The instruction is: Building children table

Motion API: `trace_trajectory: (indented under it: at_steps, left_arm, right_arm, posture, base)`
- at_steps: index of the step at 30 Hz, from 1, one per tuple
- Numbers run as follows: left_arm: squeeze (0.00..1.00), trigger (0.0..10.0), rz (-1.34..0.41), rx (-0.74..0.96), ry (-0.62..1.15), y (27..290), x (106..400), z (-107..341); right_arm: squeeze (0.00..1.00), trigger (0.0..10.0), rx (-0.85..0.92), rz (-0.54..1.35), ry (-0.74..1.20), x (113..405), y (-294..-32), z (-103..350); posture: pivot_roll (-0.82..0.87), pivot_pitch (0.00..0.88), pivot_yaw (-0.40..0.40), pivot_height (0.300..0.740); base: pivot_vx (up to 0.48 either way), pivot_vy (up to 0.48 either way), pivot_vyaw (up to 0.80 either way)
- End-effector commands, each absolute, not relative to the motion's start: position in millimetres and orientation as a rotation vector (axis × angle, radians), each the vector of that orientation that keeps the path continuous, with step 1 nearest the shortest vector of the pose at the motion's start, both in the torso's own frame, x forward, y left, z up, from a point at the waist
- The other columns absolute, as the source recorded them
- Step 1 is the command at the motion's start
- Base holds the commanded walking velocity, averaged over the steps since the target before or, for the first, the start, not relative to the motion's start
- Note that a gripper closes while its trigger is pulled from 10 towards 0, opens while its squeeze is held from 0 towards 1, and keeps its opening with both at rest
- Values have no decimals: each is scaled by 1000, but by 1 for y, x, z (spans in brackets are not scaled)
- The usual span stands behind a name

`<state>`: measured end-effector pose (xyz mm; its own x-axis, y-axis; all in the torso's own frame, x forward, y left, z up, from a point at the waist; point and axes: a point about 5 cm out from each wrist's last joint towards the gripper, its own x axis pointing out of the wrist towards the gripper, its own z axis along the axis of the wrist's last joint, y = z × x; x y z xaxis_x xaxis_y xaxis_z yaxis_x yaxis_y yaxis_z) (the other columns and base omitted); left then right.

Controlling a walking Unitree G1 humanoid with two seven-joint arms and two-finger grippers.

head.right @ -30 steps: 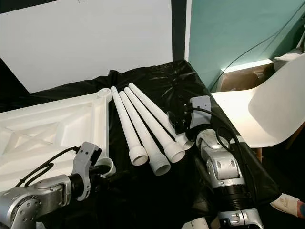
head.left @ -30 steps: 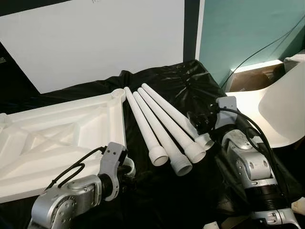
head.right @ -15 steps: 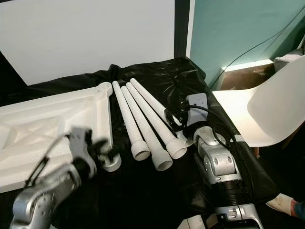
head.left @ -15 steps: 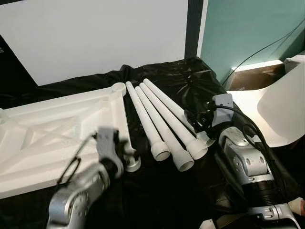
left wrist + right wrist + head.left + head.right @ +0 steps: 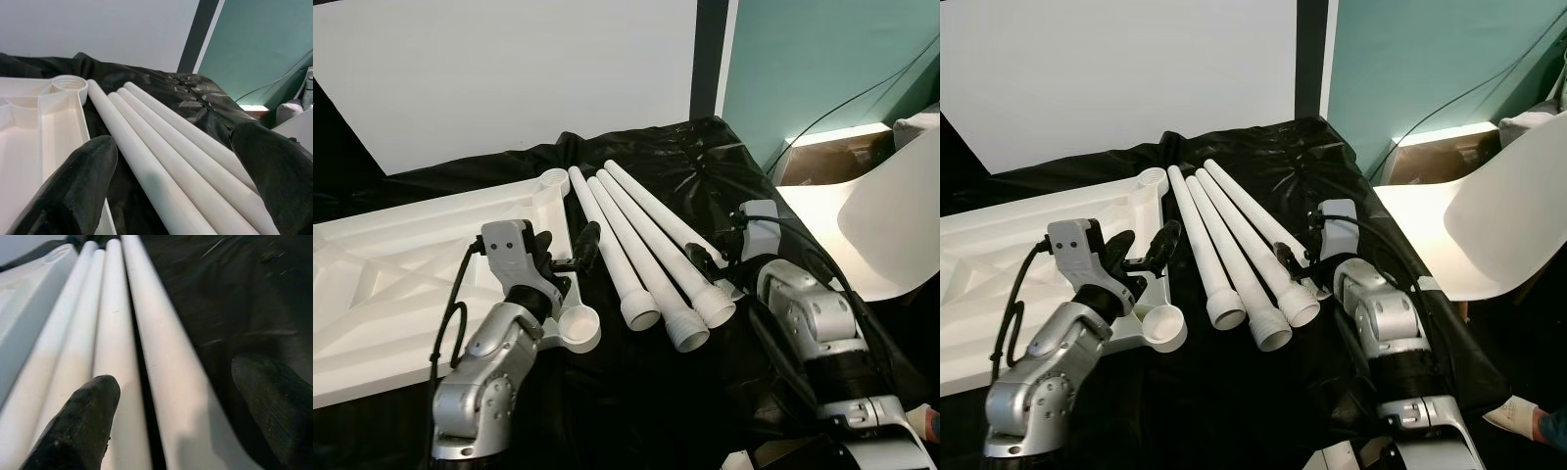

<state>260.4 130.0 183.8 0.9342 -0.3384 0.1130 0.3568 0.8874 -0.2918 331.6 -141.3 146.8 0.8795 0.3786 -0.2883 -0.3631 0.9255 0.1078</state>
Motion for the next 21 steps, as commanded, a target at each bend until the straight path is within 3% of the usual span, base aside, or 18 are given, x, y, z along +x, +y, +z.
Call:
trace_trajectory:
  at_steps: [1,4,5,6,21]
  left_arm:
    - [0,10000,-345,-301,-59,131,263,182]
    - [0,10000,-340,-301,-58,131,263,182]
    - [0,10000,-328,-295,-47,131,264,180]
    - [0,10000,-324,-293,-43,131,264,179]
    - [0,10000,-330,-250,-24,129,266,172]
  right_arm:
    - [788,10000,91,411,425,327,-138,128]
    - [776,10000,123,404,483,326,-140,124]
    - [729,10000,163,370,573,325,-146,115]
    - [0,10000,169,353,610,324,-149,111]
    - [0,10000,242,204,758,320,-171,108]
  posture:
    - [94,0,51,740]
    - [96,0,49,740]
    - [98,0,48,740]
    - [99,0,47,740]
    - [88,0,61,740]
  base:
    - [0,0,0]
    - [0,0,0]
    - [0,0,0]
    - [0,0,0]
    - [0,0,0]
